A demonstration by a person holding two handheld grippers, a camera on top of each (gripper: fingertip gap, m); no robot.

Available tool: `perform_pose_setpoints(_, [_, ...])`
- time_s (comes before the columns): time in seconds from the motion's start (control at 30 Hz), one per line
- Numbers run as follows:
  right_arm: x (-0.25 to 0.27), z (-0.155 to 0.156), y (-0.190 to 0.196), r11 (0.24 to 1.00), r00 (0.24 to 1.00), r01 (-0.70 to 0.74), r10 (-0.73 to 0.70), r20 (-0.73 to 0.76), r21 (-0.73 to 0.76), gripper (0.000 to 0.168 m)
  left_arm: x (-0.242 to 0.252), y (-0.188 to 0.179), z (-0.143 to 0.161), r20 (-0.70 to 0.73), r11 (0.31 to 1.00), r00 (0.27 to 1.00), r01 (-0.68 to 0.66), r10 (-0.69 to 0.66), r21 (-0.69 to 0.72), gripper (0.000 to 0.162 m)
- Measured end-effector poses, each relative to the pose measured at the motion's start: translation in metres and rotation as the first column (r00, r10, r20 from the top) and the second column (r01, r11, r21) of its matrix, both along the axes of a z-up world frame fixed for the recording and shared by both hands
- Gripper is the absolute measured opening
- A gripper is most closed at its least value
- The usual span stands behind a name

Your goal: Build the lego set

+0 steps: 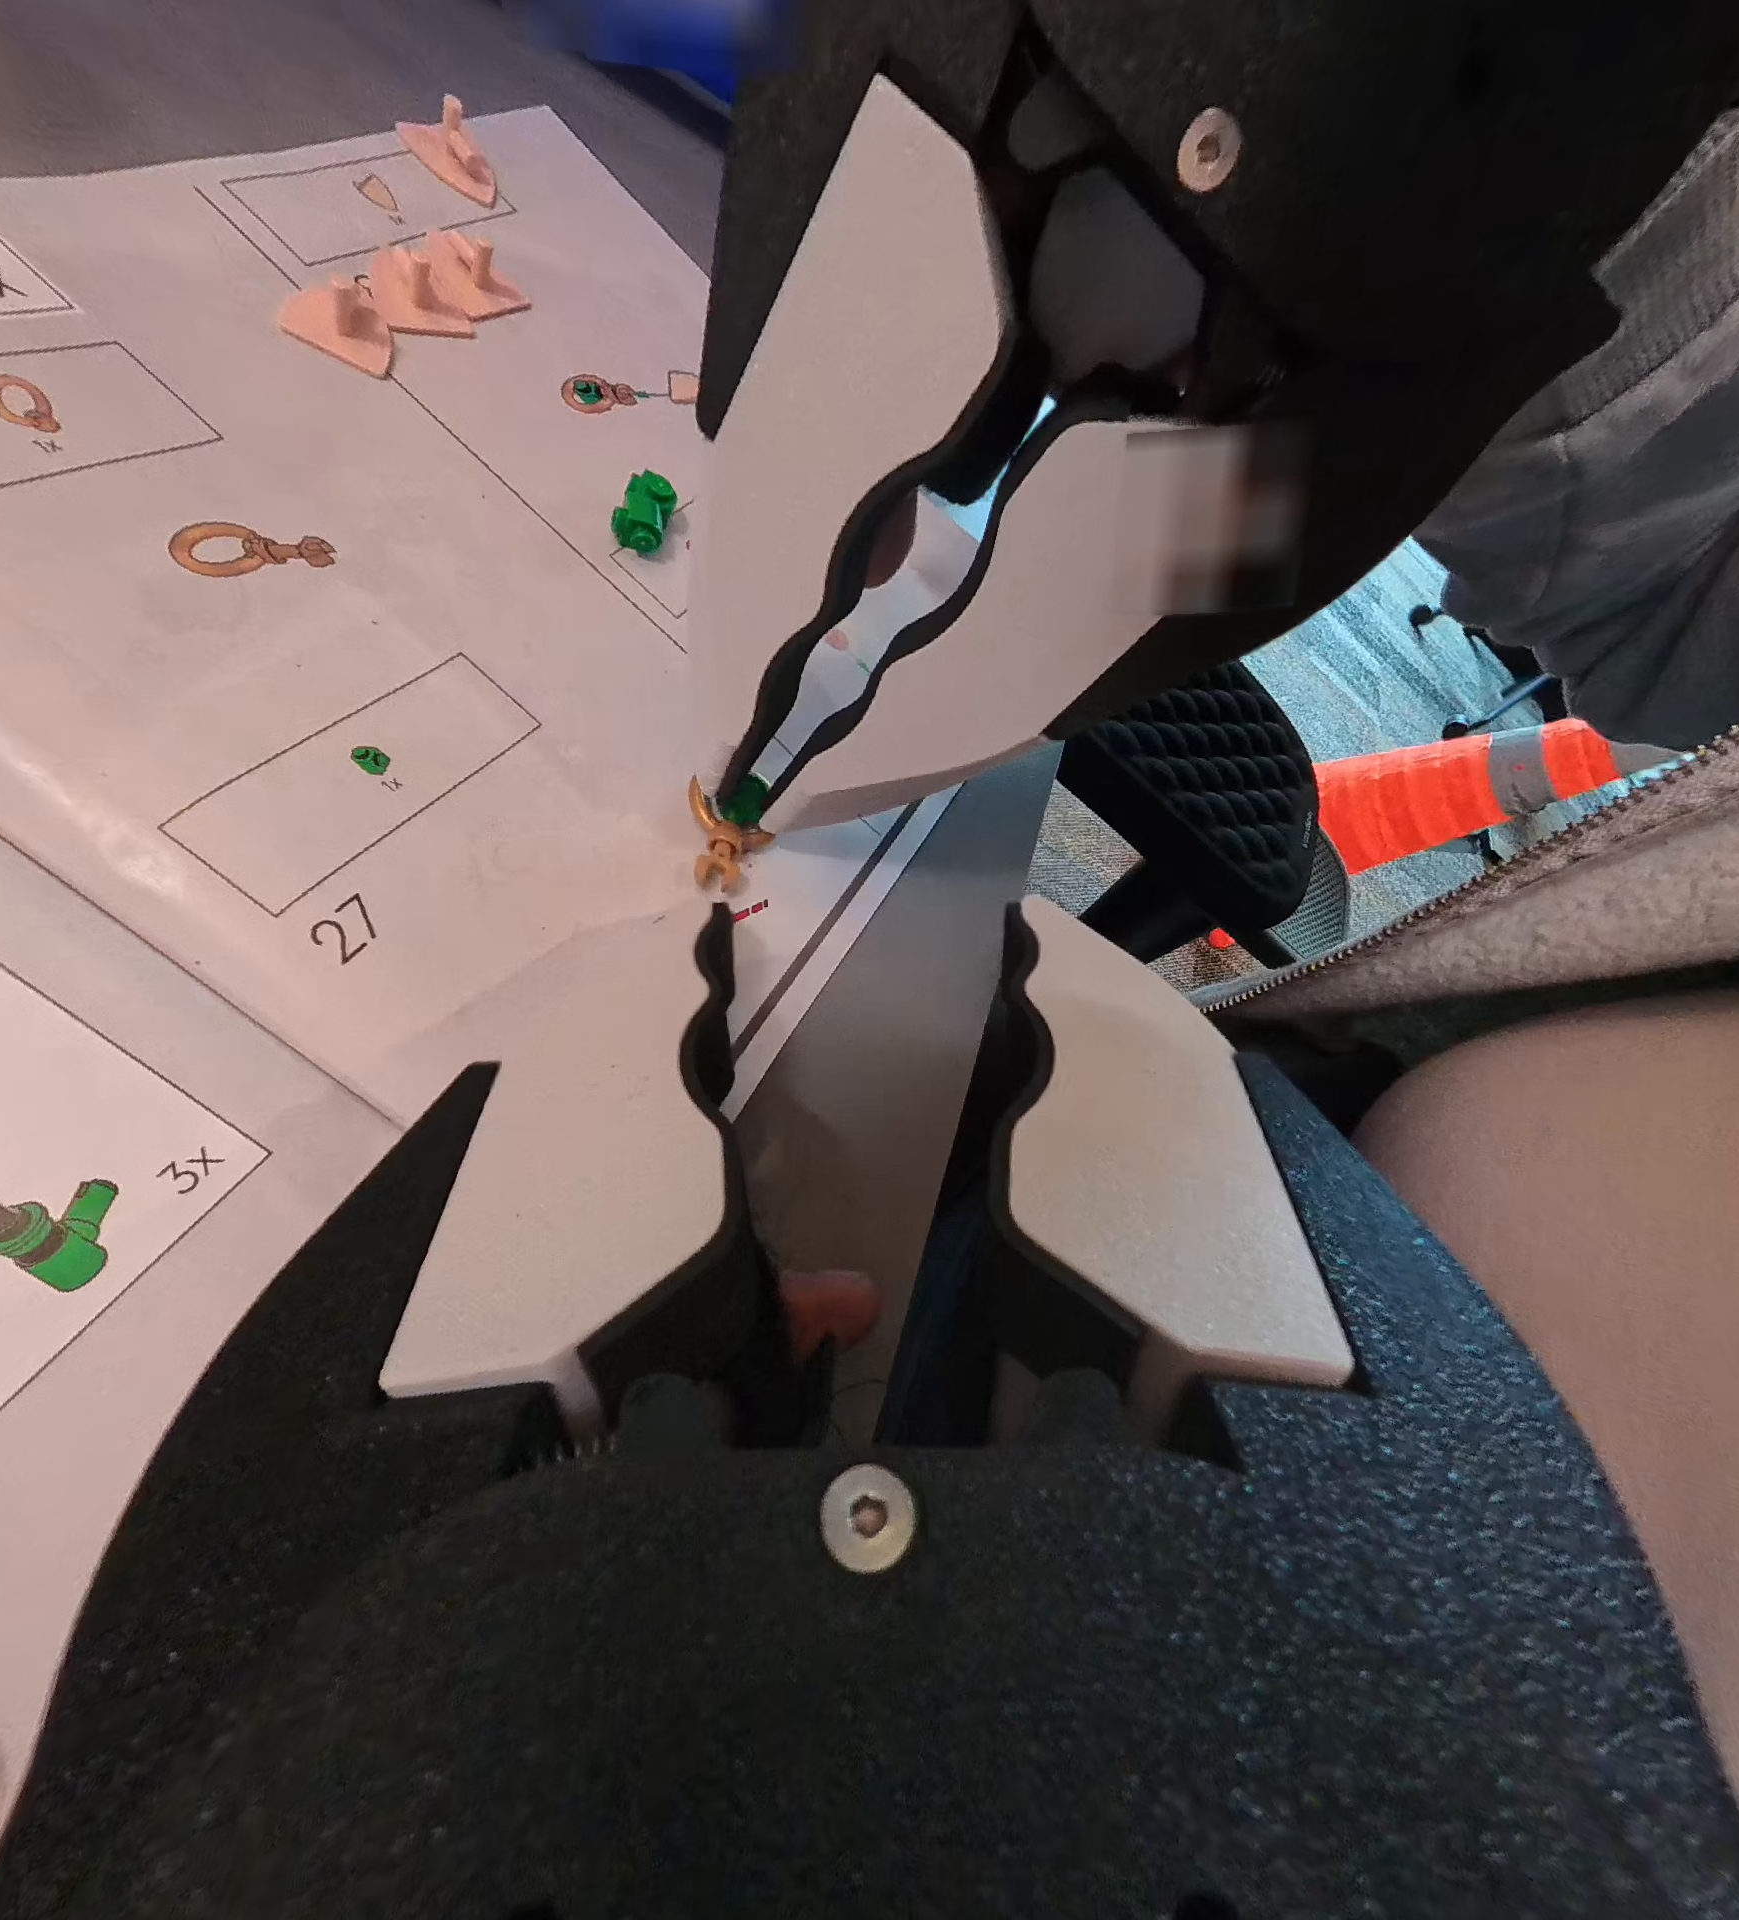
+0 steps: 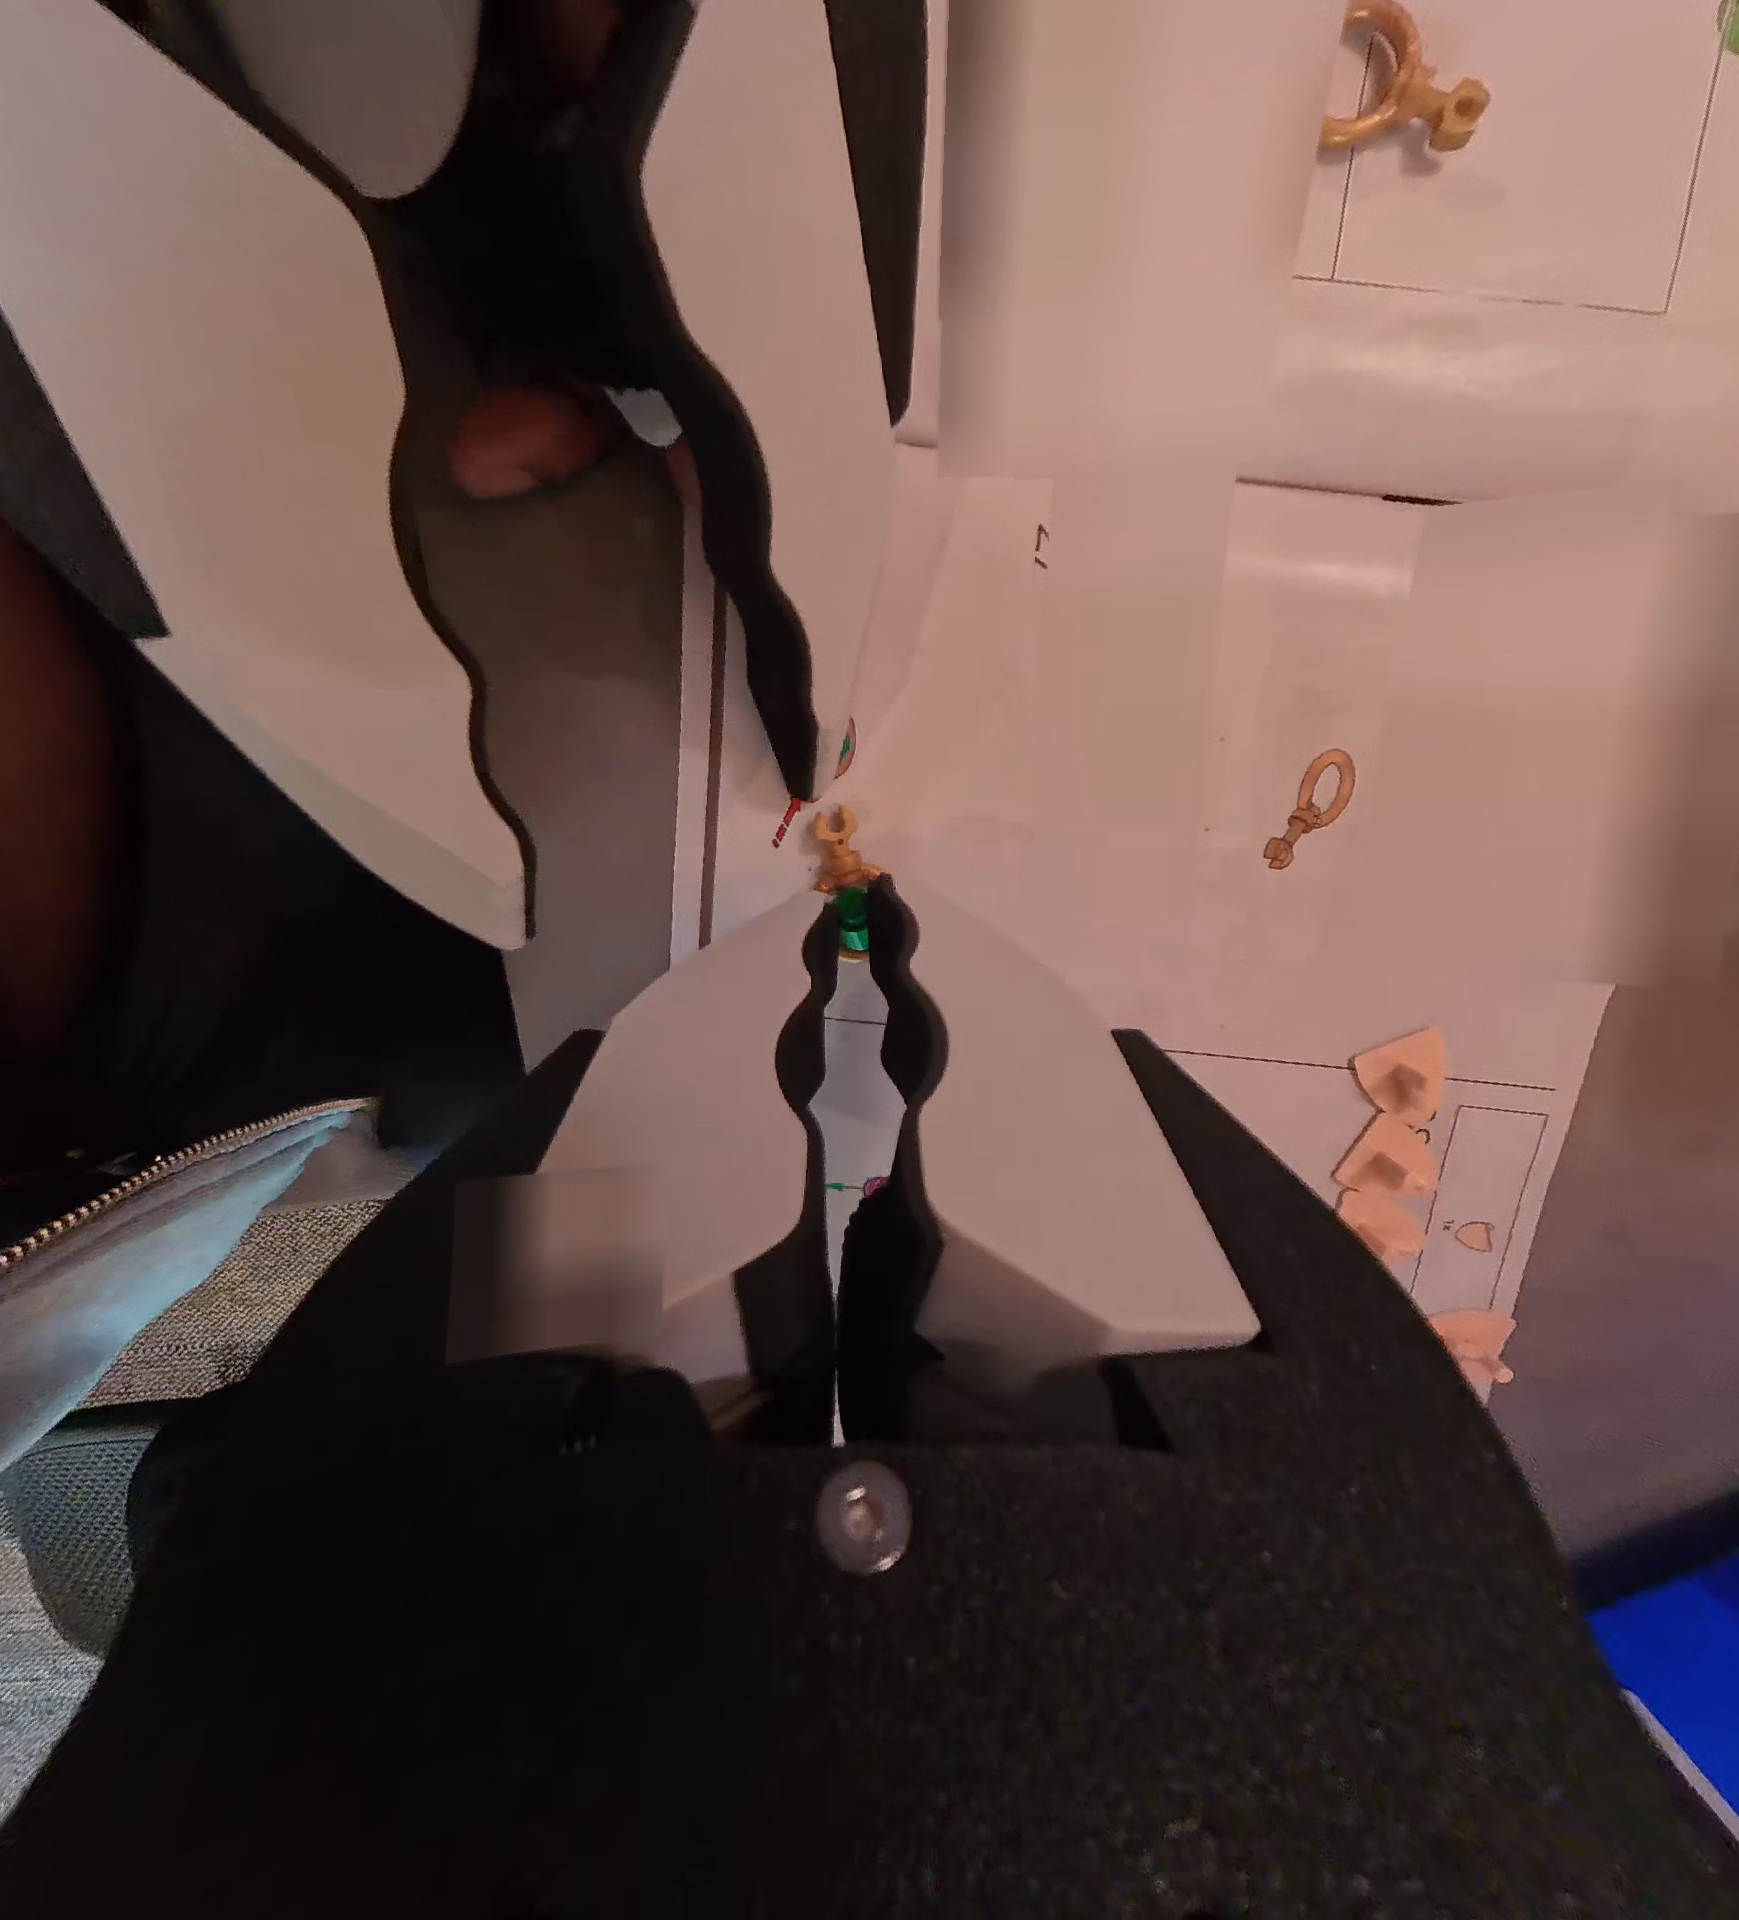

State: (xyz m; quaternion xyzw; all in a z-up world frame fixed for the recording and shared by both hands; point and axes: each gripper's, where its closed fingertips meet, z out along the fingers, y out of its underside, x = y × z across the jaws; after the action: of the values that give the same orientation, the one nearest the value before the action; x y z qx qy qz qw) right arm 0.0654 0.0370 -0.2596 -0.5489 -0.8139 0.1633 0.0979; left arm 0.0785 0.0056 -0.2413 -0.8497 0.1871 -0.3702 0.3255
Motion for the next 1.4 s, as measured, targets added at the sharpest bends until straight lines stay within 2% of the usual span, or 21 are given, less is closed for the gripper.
perform_pose_setpoints(0.27, [0.0000, 0.0013, 0.0021, 0.999, 0.997, 0.030, -0.032, -0.067, -0.025, 0.005, 0.0029, -0.0008, 0.0006, 0.012, 1.000, 1.000, 0.021, -0.021, -0.008, 0.050])
perform_pose_setpoints(0.47, [-0.0038, 0.0050, -0.0012, 0.995, 0.990, 0.028, -0.042, -0.134, -0.099, 0.004, 0.0029, -0.0007, 0.0008, 0.021, 1.000, 0.999, 0.025, -0.025, -0.013, 0.050])
perform_pose_setpoints(0.77, [-0.0001, 0.0013, -0.0001, 0.988, 0.986, 0.033, -0.056, -0.156, -0.151, 0.005, 0.0028, -0.0005, 0.0006, 0.024, 0.999, 0.999, 0.028, -0.027, -0.016, 0.050])
perform_pose_setpoints(0.97, [0.0019, 0.0014, 0.0008, 0.992, 0.988, 0.020, -0.039, -0.150, -0.124, 0.005, 0.0028, -0.0002, 0.0008, 0.025, 0.999, 0.999, 0.029, -0.029, -0.016, 0.050])
perform_pose_setpoints(1.4, [0.0003, 0.0015, -0.0004, 0.989, 0.970, -0.002, -0.035, -0.242, -0.150, 0.007, 0.0035, -0.0014, 0.0010, 0.023, 0.999, 0.999, 0.036, -0.036, -0.013, 0.051])
